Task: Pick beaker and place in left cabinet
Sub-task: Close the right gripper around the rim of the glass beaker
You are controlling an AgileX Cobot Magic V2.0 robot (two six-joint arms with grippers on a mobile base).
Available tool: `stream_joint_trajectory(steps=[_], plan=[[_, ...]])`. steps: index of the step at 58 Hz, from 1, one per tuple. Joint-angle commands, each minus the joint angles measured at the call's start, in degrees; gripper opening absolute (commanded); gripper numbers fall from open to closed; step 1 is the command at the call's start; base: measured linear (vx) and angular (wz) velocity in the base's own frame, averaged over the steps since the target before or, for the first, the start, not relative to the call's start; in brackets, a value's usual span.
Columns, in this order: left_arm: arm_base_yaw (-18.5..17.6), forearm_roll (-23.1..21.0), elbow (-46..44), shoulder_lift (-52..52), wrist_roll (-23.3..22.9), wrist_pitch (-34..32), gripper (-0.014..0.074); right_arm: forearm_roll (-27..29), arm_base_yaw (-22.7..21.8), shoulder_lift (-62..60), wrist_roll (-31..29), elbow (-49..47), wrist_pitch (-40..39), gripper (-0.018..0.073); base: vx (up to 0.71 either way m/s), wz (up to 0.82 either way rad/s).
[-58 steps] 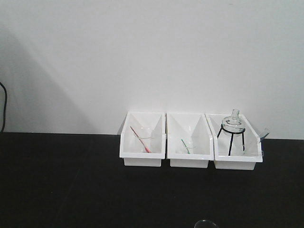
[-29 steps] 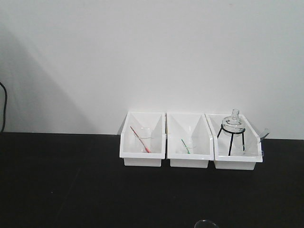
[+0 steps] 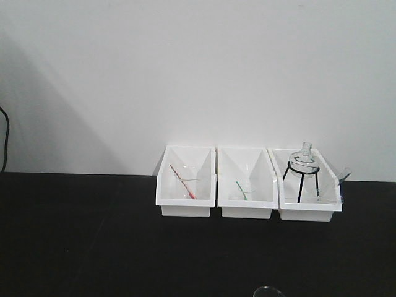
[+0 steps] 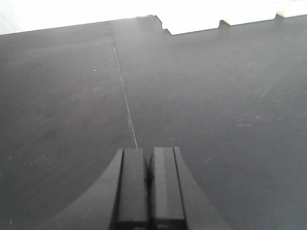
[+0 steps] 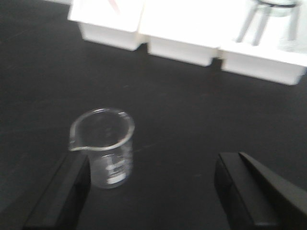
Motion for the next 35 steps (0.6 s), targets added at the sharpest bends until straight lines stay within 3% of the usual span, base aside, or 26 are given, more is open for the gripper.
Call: stream_joint_trajectory(steps=[1,24,35], plan=[[-0.32,-0.39,-1.07,-0.60,-0.12,-4.74,-0.0006,-0.34,1.42,5.83,0.33,-1.72,-11.07,0.0589,0.00,0.00],[-0.32,-0.39,-1.07,-0.60,-0.12,-4.74,-0.0006,-0.15,3.27,32.74,-5.28,-1.83,-37.70,0.0611,0.00,0.00],[-0.32,-0.39,-1.07,-0.60,-0.12,-4.74,-0.0006,-0.81,3.27,41.37,-5.22,-6.14,-41.76,0.0612,0.00,0.00]])
